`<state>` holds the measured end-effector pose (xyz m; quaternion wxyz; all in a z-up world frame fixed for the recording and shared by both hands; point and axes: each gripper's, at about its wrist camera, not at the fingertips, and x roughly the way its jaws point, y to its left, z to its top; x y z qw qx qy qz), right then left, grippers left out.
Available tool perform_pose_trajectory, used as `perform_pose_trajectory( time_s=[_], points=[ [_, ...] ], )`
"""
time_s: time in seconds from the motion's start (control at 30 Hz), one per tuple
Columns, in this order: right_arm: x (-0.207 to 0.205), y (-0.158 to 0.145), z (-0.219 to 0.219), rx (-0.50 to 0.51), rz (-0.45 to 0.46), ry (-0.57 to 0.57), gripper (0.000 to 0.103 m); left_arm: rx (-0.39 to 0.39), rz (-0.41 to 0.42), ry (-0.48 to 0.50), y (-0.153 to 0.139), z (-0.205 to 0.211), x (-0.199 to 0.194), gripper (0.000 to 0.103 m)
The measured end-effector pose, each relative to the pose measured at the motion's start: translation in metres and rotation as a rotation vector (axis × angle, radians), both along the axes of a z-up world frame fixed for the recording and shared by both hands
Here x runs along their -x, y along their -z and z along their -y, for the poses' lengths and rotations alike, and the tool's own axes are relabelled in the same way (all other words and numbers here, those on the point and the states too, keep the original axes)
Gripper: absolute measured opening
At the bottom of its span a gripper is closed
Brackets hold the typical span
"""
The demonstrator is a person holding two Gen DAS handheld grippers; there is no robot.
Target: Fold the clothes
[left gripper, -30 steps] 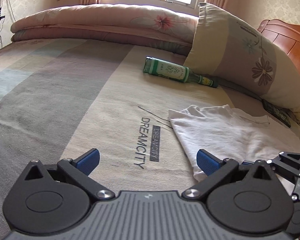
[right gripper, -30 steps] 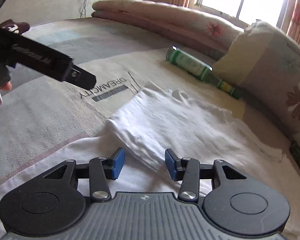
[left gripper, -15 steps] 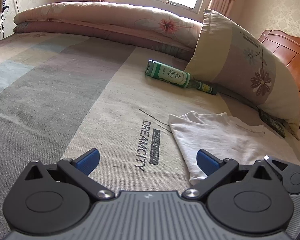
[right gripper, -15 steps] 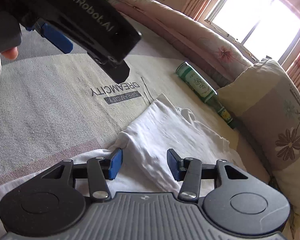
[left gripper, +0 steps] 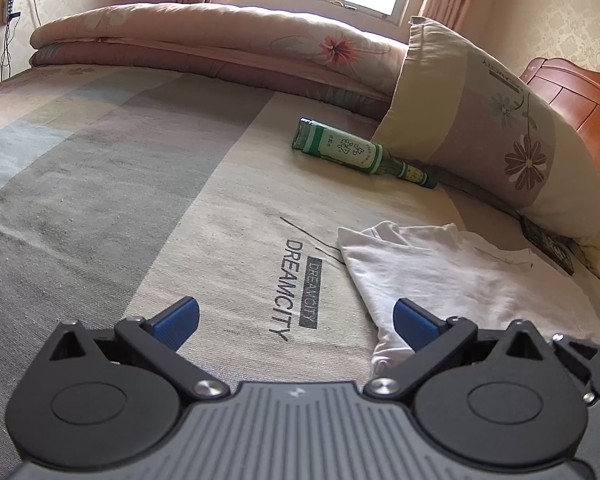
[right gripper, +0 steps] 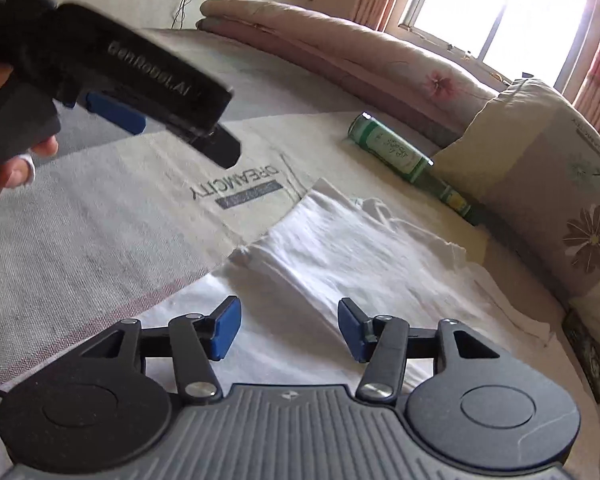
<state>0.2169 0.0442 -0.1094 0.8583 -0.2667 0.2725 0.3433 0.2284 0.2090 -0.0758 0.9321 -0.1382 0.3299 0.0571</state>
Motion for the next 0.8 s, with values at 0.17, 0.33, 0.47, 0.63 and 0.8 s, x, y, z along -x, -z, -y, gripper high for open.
perform_pose_trajectory(
  time_s=[0.17,0.33,0.47,0.63,0.8],
  points=[
    [0.023,-0.009,0.005,-0.068,-0.052,-0.101,0.059,-0.021,0.019,0.088,-0.004,0.02,-0.001,0.103],
    [0.015,-0.022,0.07,-0.026,0.0,0.044,0.061,-0.046,0.039,0.199,-0.006,0.045,-0.003,0.102],
    [-0.029,-0.03,0.138,-0.032,0.0,0.254,0.062,-0.074,0.048,0.303,-0.003,0.075,-0.012,0.102],
    [-0.091,-0.037,0.204,-0.188,-0.043,0.424,0.062,-0.077,0.087,0.411,0.008,0.109,-0.03,0.102],
    [-0.135,-0.01,0.239,-0.278,-0.132,0.507,0.062,0.021,0.072,0.461,0.031,0.126,-0.057,0.102]
  ],
)
